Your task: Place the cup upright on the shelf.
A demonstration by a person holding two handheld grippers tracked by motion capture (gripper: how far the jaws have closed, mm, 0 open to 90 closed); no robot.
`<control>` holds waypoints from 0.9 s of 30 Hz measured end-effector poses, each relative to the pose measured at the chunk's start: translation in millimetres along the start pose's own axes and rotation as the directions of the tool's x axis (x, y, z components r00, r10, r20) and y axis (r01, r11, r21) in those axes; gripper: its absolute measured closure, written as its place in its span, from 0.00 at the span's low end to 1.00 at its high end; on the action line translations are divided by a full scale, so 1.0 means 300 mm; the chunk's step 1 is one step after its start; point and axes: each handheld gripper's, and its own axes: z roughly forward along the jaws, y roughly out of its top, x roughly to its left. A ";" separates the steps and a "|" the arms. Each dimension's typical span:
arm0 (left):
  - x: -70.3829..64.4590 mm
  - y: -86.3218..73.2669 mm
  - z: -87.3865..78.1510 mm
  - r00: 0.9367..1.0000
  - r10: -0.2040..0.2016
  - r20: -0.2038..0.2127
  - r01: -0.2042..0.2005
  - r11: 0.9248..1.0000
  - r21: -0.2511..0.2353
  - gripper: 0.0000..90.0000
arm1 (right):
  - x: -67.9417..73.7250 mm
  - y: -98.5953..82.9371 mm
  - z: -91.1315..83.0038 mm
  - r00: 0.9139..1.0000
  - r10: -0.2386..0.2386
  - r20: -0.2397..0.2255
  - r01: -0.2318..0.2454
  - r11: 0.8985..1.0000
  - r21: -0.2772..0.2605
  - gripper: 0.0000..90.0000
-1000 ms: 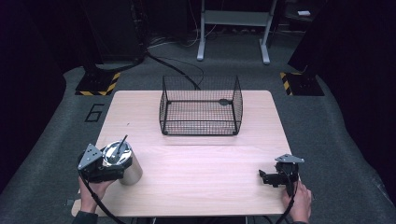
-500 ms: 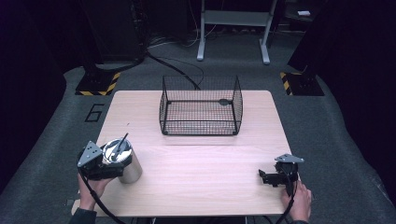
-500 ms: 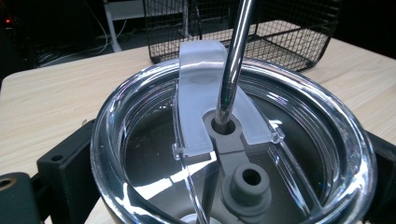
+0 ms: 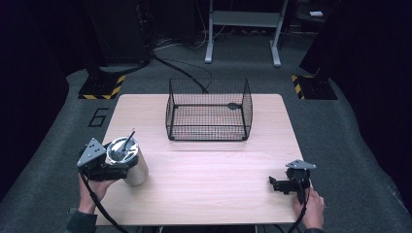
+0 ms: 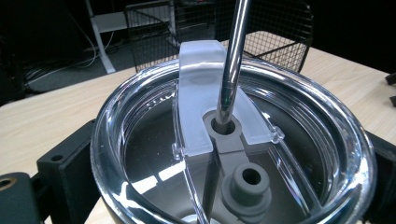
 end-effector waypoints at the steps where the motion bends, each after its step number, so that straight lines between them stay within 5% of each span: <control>1: 0.000 0.000 0.000 1.000 0.000 0.000 0.000 1.000 0.000 0.04 | 0.000 0.000 0.000 1.000 0.000 0.000 0.000 1.000 0.000 0.00; 5: 0.003 0.016 0.012 1.000 -0.005 0.017 0.005 1.000 -0.005 0.04 | -0.001 0.000 0.001 1.000 -0.003 -0.002 0.003 1.000 -0.004 0.00; 19: -0.049 0.112 0.097 0.994 0.075 0.085 -0.074 0.997 -0.010 0.04 | 0.002 0.002 0.003 1.000 0.008 -0.003 -0.008 1.000 -0.008 0.00; 27: -0.057 0.162 0.138 0.990 0.063 0.128 -0.062 0.998 -0.012 0.04 | 0.001 0.001 0.002 1.000 0.001 -0.003 -0.001 1.000 -0.006 0.00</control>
